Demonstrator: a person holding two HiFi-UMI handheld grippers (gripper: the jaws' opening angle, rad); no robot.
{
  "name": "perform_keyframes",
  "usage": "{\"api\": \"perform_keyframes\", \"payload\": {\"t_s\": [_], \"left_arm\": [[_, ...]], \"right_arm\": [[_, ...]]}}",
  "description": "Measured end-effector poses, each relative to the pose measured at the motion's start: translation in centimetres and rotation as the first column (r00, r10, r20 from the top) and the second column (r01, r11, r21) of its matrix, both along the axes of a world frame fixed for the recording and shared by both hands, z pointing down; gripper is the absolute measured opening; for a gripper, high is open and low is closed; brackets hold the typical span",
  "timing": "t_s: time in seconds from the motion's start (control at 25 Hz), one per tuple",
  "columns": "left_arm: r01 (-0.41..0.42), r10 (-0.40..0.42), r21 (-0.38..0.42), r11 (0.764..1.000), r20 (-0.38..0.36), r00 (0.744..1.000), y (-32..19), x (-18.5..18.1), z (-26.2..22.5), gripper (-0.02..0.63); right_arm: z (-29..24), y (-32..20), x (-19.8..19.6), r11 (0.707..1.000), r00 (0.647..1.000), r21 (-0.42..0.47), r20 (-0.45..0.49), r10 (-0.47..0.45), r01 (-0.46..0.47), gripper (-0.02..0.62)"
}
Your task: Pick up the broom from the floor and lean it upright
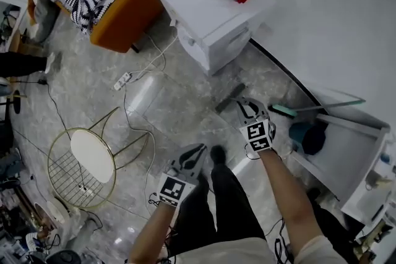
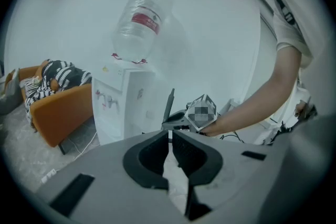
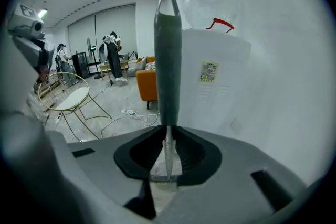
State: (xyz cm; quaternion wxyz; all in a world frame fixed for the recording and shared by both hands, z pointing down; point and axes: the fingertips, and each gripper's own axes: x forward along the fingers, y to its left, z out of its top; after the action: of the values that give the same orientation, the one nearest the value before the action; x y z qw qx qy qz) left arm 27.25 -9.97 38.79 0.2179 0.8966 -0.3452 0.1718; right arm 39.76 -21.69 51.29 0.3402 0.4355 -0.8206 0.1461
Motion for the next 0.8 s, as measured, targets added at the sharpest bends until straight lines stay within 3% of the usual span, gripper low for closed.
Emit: {"api": "perform_keyframes", "payload": {"t_s": [0.44,0.8], "left_arm": [[-0.064,0.065,0.016,0.998,-0.048,0.997,-5.9,1.6,0.2,0.025],[-0.211,0.21,-0.005,0.978,-0.048,0.976,-8.8,2.0,4.5,0.025]], "right_arm": [[2.5,-5.1,0.6,0.996,0.995,-0.027,-0.049,0.088,-0.09,0.08],[4.2,-12.8,0.9,0.982,0.981,0.003,-0.053,0.188,-0.188,0.08]]}}
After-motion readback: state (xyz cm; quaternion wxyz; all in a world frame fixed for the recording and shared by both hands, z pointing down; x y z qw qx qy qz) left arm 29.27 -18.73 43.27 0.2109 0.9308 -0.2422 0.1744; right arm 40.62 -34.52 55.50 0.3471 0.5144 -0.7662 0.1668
